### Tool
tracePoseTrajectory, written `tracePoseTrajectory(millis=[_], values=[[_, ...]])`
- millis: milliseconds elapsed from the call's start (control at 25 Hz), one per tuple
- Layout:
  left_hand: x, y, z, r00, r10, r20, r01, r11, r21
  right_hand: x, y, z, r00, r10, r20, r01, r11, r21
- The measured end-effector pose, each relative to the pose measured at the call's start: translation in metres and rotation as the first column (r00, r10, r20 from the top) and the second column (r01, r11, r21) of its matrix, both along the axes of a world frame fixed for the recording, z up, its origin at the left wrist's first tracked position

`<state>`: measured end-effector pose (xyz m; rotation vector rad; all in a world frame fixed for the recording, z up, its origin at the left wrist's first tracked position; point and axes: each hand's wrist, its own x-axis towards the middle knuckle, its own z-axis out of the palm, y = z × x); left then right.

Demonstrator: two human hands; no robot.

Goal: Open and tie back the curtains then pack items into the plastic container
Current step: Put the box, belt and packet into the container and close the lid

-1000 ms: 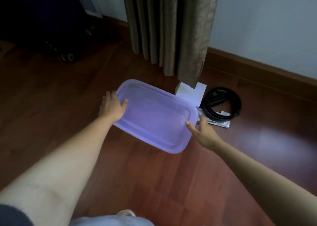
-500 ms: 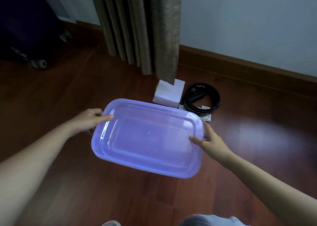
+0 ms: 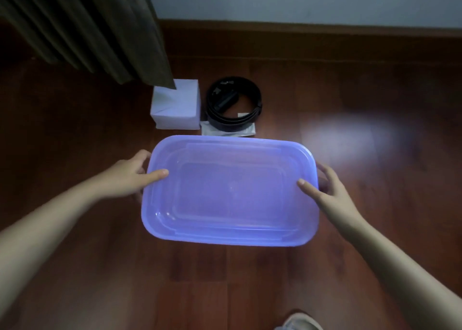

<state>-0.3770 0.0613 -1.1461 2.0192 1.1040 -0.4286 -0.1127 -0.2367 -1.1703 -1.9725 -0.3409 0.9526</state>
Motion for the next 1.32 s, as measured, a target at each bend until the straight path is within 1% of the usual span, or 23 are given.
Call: tracePoseTrajectory(millis=[40,80,120,200,280,320,360,440,520,640,720,960,1040,1120,1160,1200,1280,1320], values=[[0.004,0.003,0.003,0.998,-0.033,-0.053,0.033,0.999,0.005,-0.003,0.0,-0.003,1.0,-0.025,0.002,0.025,1.0,0.008],[0.007,0.005,0.005,0.993,-0.063,-0.099,0.069,0.996,0.053,-0.008,0.003,-0.005,0.999,-0.049,0.005,0.049,0.999,0.021],[0.01,0.007,0.006,0.992,-0.066,-0.106,0.08,0.988,0.131,-0.011,0.006,-0.007,0.997,-0.071,0.009,0.071,0.997,0.031],[0.019,0.009,0.005,0.998,-0.056,-0.024,0.06,0.962,0.265,-0.015,0.011,-0.008,0.995,-0.097,0.021,0.096,0.995,0.04],[0.025,0.005,-0.001,0.997,-0.049,0.059,0.027,0.947,0.321,-0.018,0.016,-0.007,0.993,-0.106,0.043,0.105,0.993,0.046],[0.026,0.004,-0.004,0.996,-0.02,0.087,-0.011,0.941,0.338,-0.02,0.018,-0.007,0.992,-0.112,0.057,0.109,0.993,0.05],[0.026,0.003,-0.007,0.993,0.033,0.111,-0.068,0.94,0.335,-0.022,0.019,-0.007,0.991,-0.118,0.067,0.115,0.992,0.054],[0.025,0.003,-0.01,0.98,0.155,0.126,-0.184,0.944,0.274,-0.026,0.022,-0.007,0.989,-0.124,0.081,0.121,0.991,0.049],[0.024,0.005,-0.01,0.972,0.214,0.098,-0.231,0.948,0.217,-0.027,0.023,-0.008,0.989,-0.115,0.091,0.113,0.993,0.034],[0.025,0.005,-0.008,0.976,0.213,0.049,-0.218,0.956,0.194,-0.025,0.025,-0.008,0.989,-0.103,0.106,0.1,0.994,0.033],[0.023,0.004,-0.005,0.969,0.245,0.042,-0.248,0.954,0.166,-0.024,0.026,-0.007,0.989,-0.091,0.113,0.088,0.995,0.038],[0.015,-0.004,-0.005,0.947,0.301,0.117,-0.313,0.943,0.112,-0.026,0.026,-0.005,0.99,-0.086,0.116,0.083,0.996,0.03],[0.013,-0.001,0.0,0.938,0.316,0.142,-0.328,0.943,0.065,-0.026,0.026,-0.005,0.99,-0.089,0.113,0.086,0.996,0.026],[0.017,0.003,0.008,0.94,0.311,0.14,-0.315,0.949,0.006,-0.024,0.025,-0.004,0.991,-0.095,0.092,0.092,0.995,0.034],[0.02,0.004,0.011,0.948,0.297,0.116,-0.299,0.954,0.001,-0.024,0.025,-0.003,0.991,-0.101,0.084,0.097,0.994,0.04],[0.022,0.001,0.015,0.964,0.254,0.073,-0.257,0.966,0.034,-0.025,0.025,-0.001,0.991,-0.1,0.086,0.096,0.995,0.04],[0.028,-0.005,0.024,0.99,0.142,-0.02,-0.136,0.973,0.184,-0.027,0.024,0.003,0.985,-0.086,0.147,0.081,0.996,0.04],[0.03,-0.007,0.031,0.993,0.112,-0.024,-0.103,0.963,0.249,-0.026,0.025,0.009,0.979,-0.092,0.183,0.085,0.995,0.044]])
